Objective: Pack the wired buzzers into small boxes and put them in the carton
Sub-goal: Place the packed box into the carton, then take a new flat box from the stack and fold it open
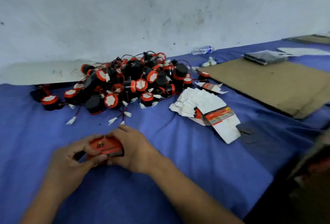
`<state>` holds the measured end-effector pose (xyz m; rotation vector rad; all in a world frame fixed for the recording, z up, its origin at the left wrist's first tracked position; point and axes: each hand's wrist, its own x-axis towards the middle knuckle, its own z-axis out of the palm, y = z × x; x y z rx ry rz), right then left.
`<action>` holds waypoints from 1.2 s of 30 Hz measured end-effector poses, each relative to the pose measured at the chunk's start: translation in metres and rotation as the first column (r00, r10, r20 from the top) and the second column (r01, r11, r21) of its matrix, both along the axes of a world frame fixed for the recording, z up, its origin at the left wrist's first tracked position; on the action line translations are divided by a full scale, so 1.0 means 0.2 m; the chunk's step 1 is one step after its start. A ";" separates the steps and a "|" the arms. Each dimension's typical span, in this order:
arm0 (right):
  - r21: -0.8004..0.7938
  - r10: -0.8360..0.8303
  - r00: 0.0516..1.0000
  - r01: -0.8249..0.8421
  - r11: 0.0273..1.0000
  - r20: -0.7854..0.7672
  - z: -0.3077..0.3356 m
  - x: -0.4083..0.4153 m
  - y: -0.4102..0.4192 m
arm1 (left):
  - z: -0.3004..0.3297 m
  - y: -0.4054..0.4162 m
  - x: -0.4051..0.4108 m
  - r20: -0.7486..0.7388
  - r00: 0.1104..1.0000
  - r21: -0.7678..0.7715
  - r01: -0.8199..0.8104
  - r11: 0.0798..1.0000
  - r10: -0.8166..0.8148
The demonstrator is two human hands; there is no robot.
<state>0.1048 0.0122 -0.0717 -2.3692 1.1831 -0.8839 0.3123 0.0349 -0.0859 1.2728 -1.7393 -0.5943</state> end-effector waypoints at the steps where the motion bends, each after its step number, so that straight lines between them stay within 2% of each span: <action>1: -0.016 -0.028 1.000 0.028 0.999 0.009 0.04 -0.05 0.03 | 0.02 -0.03 -0.06 -0.021 1.000 0.033 -0.019 0.999 0.020; 2: -0.042 -0.080 0.997 0.080 0.996 0.013 0.10 -0.16 0.08 | 0.02 -0.10 -0.17 -0.049 0.999 0.045 0.019 0.999 -0.017; 4: -0.085 -0.188 0.982 0.185 0.979 -0.023 0.28 -0.38 0.17 | 0.07 -0.17 -0.41 -0.045 0.964 0.122 0.267 0.956 -0.264; 6: -0.153 -0.332 0.937 0.314 0.937 -0.108 0.50 -0.61 0.30 | 0.23 -0.19 -0.69 -0.105 0.899 0.065 0.432 0.899 -0.425; 8: -0.233 -0.492 0.848 0.447 0.864 -0.198 0.73 -0.87 0.51 | 0.48 -0.10 -1.05 -0.177 0.851 -0.152 0.472 0.868 -0.494; 9: -0.270 -0.576 0.784 0.517 0.813 -0.233 0.84 -1.02 0.64 | 0.60 -0.01 -1.22 -0.161 0.814 -0.250 0.513 0.821 -0.558; 11: -0.314 -0.694 0.660 0.620 0.719 -0.288 1.02 -1.23 0.91 | 0.81 0.18 -1.49 -0.143 0.681 -0.364 0.639 0.678 -0.718; 12: -0.322 -0.741 0.598 0.668 0.671 -0.305 1.10 -1.33 1.05 | 0.89 0.25 -1.64 -0.142 0.607 -0.380 0.696 0.609 -0.782; 14: -0.315 -0.812 0.486 0.753 0.577 -0.325 1.22 -1.49 1.28 | 1.00 0.38 -1.89 -0.118 0.524 -0.360 0.769 0.528 -0.844; 16: -0.317 -0.863 0.357 0.823 0.471 -0.357 1.29 -1.60 1.43 | 1.07 0.50 -2.09 -0.094 0.479 -0.343 0.807 0.481 -0.872; 18: -0.334 -0.913 0.264 0.869 0.365 -0.313 1.33 -1.69 1.57 | 1.12 0.65 -2.26 -0.104 0.450 -0.361 0.814 0.455 -0.887; 21: -0.330 -0.949 0.170 0.909 0.254 -0.264 1.31 -1.84 1.79 | 1.17 0.87 -2.43 0.047 0.461 -0.446 0.803 0.395 -0.886; 22: -0.286 -0.947 0.138 0.932 0.224 -0.290 1.29 -1.89 1.85 | 1.18 0.93 -2.47 0.150 0.443 -0.427 0.835 0.346 -0.884; 24: -0.104 -0.913 0.142 0.975 0.196 -0.383 1.22 -1.94 1.91 | 1.16 0.99 -2.55 0.375 0.386 -0.338 0.903 0.264 -0.843; 26: 0.038 -0.868 0.198 0.978 0.204 -0.455 1.16 -1.96 1.90 | 1.11 0.99 -2.59 0.513 0.346 -0.237 0.937 0.257 -0.786; 29: 0.065 -0.859 0.224 0.974 0.219 -0.460 1.15 -1.97 1.90 | 1.07 0.97 -2.60 0.517 0.366 -0.244 0.929 0.276 -0.773; 31: 0.014 -0.892 0.171 0.983 0.182 -0.418 1.17 -1.99 1.93 | 1.07 0.94 -2.58 0.481 0.383 -0.293 0.918 0.267 -0.788; 33: -0.077 -0.941 0.123 0.985 0.154 -0.315 1.19 -1.97 1.92 | 1.07 0.90 -2.55 0.414 0.427 -0.360 0.888 0.286 -0.804; 36: -0.259 -0.983 0.175 0.948 0.185 -0.061 1.19 -1.84 1.77 | 1.02 0.76 -2.47 0.215 0.568 -0.417 0.789 0.451 -0.794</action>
